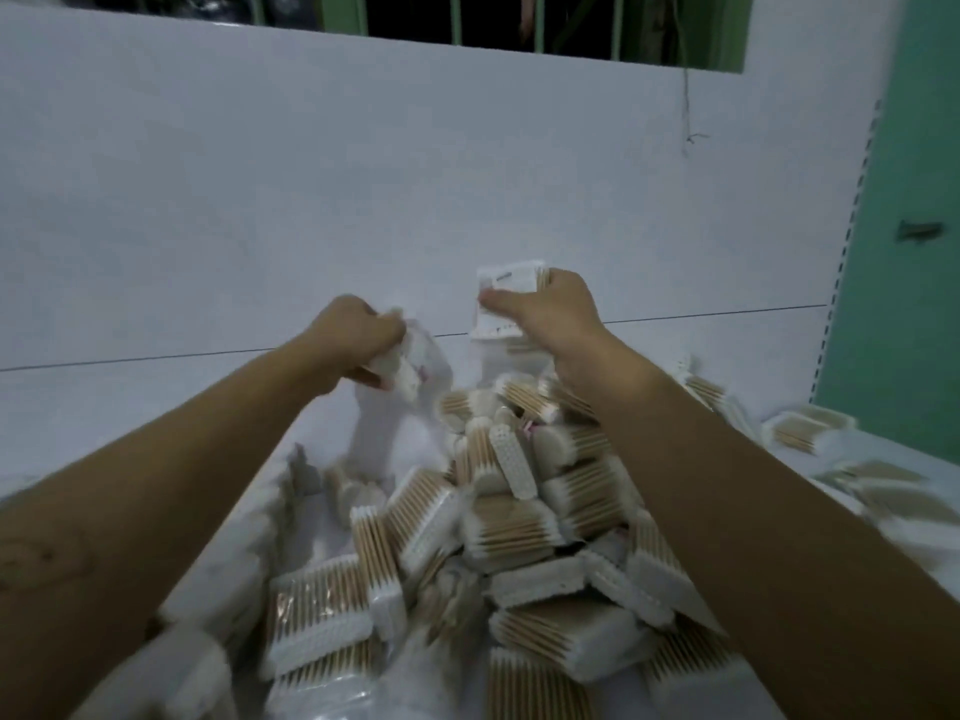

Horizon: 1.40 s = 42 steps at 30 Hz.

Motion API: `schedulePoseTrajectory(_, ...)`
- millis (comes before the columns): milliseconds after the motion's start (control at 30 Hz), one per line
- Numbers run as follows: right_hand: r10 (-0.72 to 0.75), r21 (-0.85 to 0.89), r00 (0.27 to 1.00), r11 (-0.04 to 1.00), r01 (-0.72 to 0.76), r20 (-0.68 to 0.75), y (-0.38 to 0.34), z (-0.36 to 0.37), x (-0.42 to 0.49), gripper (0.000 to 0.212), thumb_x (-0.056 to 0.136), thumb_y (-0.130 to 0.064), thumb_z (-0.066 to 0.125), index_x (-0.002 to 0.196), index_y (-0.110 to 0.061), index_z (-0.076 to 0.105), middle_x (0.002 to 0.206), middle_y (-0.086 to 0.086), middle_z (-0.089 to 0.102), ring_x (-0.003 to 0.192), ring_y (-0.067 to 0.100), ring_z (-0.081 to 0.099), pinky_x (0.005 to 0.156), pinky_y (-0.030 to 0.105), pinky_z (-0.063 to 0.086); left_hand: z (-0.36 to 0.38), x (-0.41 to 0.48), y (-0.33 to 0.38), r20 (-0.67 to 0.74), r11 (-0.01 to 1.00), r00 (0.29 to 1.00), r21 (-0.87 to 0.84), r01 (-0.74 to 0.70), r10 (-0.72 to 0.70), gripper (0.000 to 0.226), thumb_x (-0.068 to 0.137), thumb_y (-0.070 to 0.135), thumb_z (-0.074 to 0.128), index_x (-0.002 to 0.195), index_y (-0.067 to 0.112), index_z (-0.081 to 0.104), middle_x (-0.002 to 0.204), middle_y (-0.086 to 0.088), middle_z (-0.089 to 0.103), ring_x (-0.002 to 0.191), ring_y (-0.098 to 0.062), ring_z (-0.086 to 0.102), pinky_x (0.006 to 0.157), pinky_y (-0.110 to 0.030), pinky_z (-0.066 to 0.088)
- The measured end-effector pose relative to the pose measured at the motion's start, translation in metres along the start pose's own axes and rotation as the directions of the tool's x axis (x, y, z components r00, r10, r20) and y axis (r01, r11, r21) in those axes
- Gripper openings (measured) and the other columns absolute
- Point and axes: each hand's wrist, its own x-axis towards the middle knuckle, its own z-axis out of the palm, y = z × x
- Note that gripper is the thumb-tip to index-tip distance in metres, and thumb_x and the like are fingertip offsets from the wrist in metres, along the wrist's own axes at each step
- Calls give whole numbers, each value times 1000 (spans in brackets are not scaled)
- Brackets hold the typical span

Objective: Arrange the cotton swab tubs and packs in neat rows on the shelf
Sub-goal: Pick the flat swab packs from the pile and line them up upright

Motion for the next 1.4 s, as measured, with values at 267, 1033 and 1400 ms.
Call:
schedulePoseTrajectory(267,147,92,981,986,-136,-129,3,-51,36,26,88,-25,68,108,-9,65,102,10,70,91,24,68,84,38,56,72,9,56,37,889,998,-458,-21,42,4,91,2,57,89,2,54,88,-20,65,72,-31,69,60,-42,61)
schedulePoseTrajectory(1033,245,-703,966,700,-121,78,49,-124,47,60,100,-49,40,134,-1,52,143,14,49,126,32,49,95,35,37,117,19,49,151,956,980,244,-164,129,70,95,53,50,144,6,37,140,-6,46,117,-25,52,99,-42,48)
schedulePoseTrajectory(1400,-143,-659,844,562,500,517,-6,-25,-14,41,85,-37,69,124,-27,62,128,-2,58,116,16,55,99,34,45,33,-35,20,195,807,960,523,-274,200,56,90,46,63,137,20,47,126,2,61,113,-15,57,94,-28,44)
